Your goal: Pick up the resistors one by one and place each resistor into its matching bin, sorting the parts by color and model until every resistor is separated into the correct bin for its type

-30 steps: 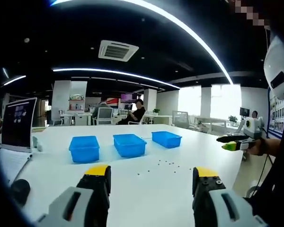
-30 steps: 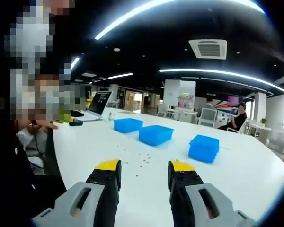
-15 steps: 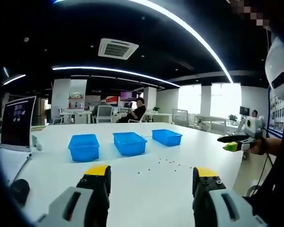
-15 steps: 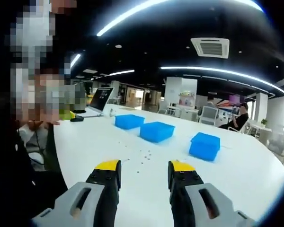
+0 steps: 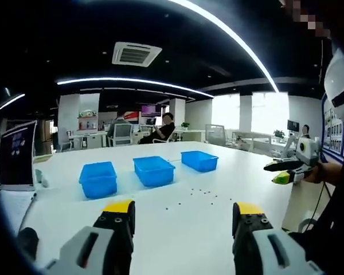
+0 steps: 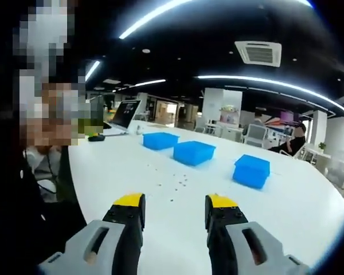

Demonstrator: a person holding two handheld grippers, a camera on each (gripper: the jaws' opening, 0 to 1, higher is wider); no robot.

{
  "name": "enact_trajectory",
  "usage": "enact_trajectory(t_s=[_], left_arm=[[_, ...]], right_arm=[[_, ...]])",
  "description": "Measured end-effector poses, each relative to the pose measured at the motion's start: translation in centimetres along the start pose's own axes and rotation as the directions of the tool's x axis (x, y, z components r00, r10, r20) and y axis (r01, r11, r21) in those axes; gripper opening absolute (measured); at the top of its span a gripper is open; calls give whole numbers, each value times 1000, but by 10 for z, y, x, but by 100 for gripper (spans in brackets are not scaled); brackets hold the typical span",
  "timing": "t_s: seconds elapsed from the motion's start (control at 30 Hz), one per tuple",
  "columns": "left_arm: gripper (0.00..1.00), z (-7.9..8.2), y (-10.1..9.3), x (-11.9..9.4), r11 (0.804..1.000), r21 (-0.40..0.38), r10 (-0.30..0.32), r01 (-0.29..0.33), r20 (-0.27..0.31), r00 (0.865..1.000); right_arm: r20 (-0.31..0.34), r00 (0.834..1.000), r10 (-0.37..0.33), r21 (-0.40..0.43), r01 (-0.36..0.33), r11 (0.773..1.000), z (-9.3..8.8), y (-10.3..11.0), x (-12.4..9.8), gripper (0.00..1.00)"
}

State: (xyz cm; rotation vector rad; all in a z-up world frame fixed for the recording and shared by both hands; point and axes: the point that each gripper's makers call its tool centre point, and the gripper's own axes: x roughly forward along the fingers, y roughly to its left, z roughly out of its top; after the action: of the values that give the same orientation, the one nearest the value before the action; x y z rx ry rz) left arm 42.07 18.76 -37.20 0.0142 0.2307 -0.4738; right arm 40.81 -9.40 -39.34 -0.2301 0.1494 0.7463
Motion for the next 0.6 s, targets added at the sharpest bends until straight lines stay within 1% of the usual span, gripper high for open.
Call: enact_trajectory(t_s=[0.17, 0.23, 0.33, 0.37, 0.47, 0.5, 0.53, 0.6], left_arm=[[67, 2, 1, 11, 999, 32, -14, 16, -67, 998], [66, 1, 2, 17, 999, 42, -19, 24, -112, 994], [65, 0, 2, 25, 997, 62, -31, 41, -158, 987], [64, -4, 1, 29, 996, 58, -48, 62, -212, 976], [64, -7, 1, 38, 994, 73, -59, 83, -283, 957], [63, -9, 2, 42, 995, 62, -56, 81, -323, 945], [61, -10, 0, 46, 993, 65, -69, 97, -347, 935], [59, -10, 1, 54, 992, 67, -75, 108, -377, 923]], right_arm=[[-9, 1000, 1, 1, -1, 1000, -4, 0, -3, 43], [-16, 1000, 4, 2, -4, 1000, -6, 0, -4, 44], [-32, 999, 7, -2, -7, 1000, -10, 1, -5, 44], [-44, 999, 8, -4, -8, 1000, -12, 2, -5, 44], [-57, 998, 9, -10, -9, 1000, -14, 3, -6, 45], [-63, 998, 11, -8, -11, 1000, -16, 4, -7, 45], [-64, 998, 13, -6, -14, 1000, -16, 5, -7, 45], [-69, 997, 17, -2, -17, 1000, -17, 6, -7, 45]])
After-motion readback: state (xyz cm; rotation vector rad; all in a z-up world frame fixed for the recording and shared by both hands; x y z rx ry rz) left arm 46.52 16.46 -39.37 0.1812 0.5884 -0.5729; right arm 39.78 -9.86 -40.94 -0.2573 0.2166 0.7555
